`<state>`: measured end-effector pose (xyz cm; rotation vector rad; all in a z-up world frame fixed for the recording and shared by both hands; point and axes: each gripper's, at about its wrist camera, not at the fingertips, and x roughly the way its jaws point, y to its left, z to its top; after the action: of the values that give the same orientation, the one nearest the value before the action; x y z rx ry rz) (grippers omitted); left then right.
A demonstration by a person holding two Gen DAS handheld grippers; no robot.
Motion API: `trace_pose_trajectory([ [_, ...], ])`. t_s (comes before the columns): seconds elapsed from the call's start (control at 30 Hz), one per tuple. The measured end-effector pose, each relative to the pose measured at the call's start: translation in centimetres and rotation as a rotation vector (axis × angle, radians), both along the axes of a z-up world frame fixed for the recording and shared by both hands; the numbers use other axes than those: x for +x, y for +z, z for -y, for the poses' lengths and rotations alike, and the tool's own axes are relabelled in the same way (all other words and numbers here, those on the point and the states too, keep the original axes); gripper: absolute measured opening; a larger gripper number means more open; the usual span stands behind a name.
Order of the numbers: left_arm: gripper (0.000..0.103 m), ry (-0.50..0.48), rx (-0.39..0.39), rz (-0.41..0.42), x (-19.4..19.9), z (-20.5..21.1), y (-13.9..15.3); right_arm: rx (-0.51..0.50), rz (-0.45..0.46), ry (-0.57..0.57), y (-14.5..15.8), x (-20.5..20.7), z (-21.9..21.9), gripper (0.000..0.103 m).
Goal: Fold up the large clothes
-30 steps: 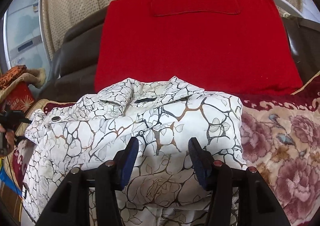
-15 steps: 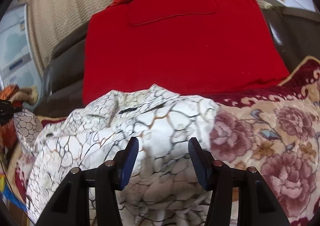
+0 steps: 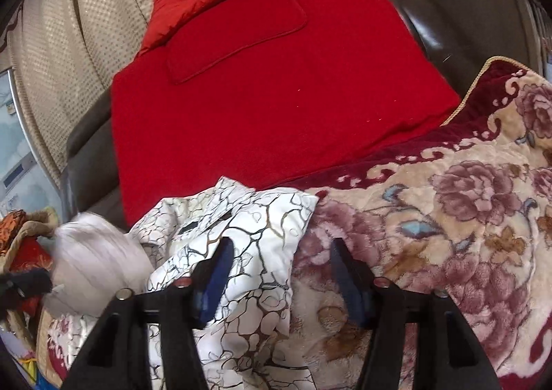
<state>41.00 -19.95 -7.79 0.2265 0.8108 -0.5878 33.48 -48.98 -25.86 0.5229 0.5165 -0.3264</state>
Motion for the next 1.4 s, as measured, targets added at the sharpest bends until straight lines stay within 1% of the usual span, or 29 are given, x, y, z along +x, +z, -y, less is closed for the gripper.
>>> trace_pose_trajectory([
  [0.07,0.023,0.101,-0.08,-0.002,0.5,-2.9,-0.1,0.013,0.001,0.025,-0.1,0.1,-0.3,0.067],
  [0.1,0.031,0.151,-0.116,0.014,1.0,-4.3,-0.1,0.025,-0.001,0.048,-0.2,0.3,-0.6,0.068],
  [0.13,0.036,0.225,-0.155,0.043,1.3,-6.1,-0.1,0.033,-0.002,0.065,-0.2,0.4,-0.9,0.068],
  [0.17,0.047,0.29,-0.171,0.067,1.7,-7.2,-0.2,0.049,-0.002,0.089,-0.3,0.5,-1.2,0.068],
  [0.2,0.052,0.388,-0.171,0.107,2.1,-8.6,-0.6,0.067,0.0,0.112,-0.4,0.7,-1.5,0.068],
  [0.27,0.052,0.514,-0.162,0.135,2.9,-10.3,-1.7,0.068,0.001,0.17,-0.4,1.2,-2.9,0.072],
  [0.3,0.052,0.563,-0.175,0.12,3.4,-11.4,-2.6,0.05,-0.005,0.207,-0.4,1.5,-3.8,0.072],
  [0.33,0.052,0.6,-0.202,0.073,4.2,-12.6,-4.1,0.038,-0.015,0.236,-0.4,1.9,-4.6,0.072],
  [0.4,0.052,0.636,-0.233,-0.032,5.6,-13.9,-7.0,0.011,-0.039,0.329,-0.1,3.3,-6.8,0.072],
  [0.43,0.052,0.644,-0.239,-0.09,6.3,-14.5,-8.8,-0.006,-0.042,0.363,0.3,4.0,-7.9,0.072],
  [0.5,0.053,0.662,-0.242,-0.176,7.4,-14.9,-11.1,-0.051,-0.051,0.442,1.7,6.2,-10.2,0.072],
  [0.53,0.054,0.665,-0.275,-0.217,7.8,-15.2,-12.3,-0.056,-0.054,0.467,2.2,7.2,-11.0,0.072],
  [0.57,0.055,0.671,-0.314,-0.232,7.6,-15.8,-13.0,-0.051,-0.055,0.502,3.0,8.9,-12.1,0.073],
  [0.6,0.056,0.67,-0.338,-0.232,7.4,-16.1,-13.1,-0.037,-0.052,0.526,3.7,10.5,-13.1,0.076],
  [0.63,0.056,0.663,-0.342,-0.227,7.2,-16.2,-12.9,-0.029,-0.056,0.534,4.0,11.7,-13.7,0.08],
  [0.7,0.056,0.654,-0.347,-0.216,7.0,-16.2,-12.8,-0.021,-0.076,0.561,4.6,15.0,-16.0,0.08],
  [0.77,0.056,0.65,-0.371,-0.222,6.8,-16.6,-12.8,-0.019,-0.109,0.592,4.4,17.2,-18.0,0.08],
  [0.83,0.056,0.656,-0.403,-0.237,6.7,-17.1,-12.9,-0.001,-0.147,0.635,3.9,19.0,-20.2,0.08],
  [0.9,0.056,0.663,-0.411,-0.242,6.8,-17.4,-13.2,0.009,-0.182,0.667,3.0,20.2,-22.0,0.08],
  [0.93,0.056,0.666,-0.409,-0.241,6.7,-17.4,-13.2,-0.009,-0.195,0.667,2.6,20.6,-22.8,0.08],
  [1.0,0.056,0.667,-0.408,-0.24,6.6,-17.4,-13.3,-0.078,-0.262,0.633,1.0,21.6,-24.0,0.08],
  [1.03,0.056,0.666,-0.406,-0.24,6.7,-17.5,-13.5,-0.075,-0.287,0.621,0.1,21.7,-23.7,0.079],
  [1.1,0.056,0.661,-0.398,-0.238,6.6,-17.4,-13.5,-0.037,-0.32,0.594,-1.3,22.2,-23.0,0.058],
  [1.13,0.056,0.661,-0.395,-0.235,6.8,-17.4,-13.6,-0.025,-0.335,0.586,-1.8,22.3,-22.6,0.029],
  [1.17,0.056,0.66,-0.39,-0.231,6.7,-17.4,-13.6,-0.019,-0.345,0.586,-2.1,22.2,-22.2,0.018],
  [1.2,0.056,0.661,-0.383,-0.225,6.6,-17.3,-13.5,-0.013,-0.335,0.581,-2.1,21.8,-21.6,0.016],
  [1.23,0.056,0.662,-0.377,-0.219,6.6,-17.2,-13.5,-0.018,-0.317,0.58,-1.8,21.4,-21.1,0.01],
  [1.3,0.056,0.665,-0.365,-0.2,6.4,-17.0,-13.2,-0.044,-0.275,0.559,-0.6,20.1,-20.0,0.009],
  [1.4,0.056,0.67,-0.332,-0.158,6.0,-16.6,-12.7,-0.016,-0.195,0.486,1.4,17.1,-16.5,0.008],
])
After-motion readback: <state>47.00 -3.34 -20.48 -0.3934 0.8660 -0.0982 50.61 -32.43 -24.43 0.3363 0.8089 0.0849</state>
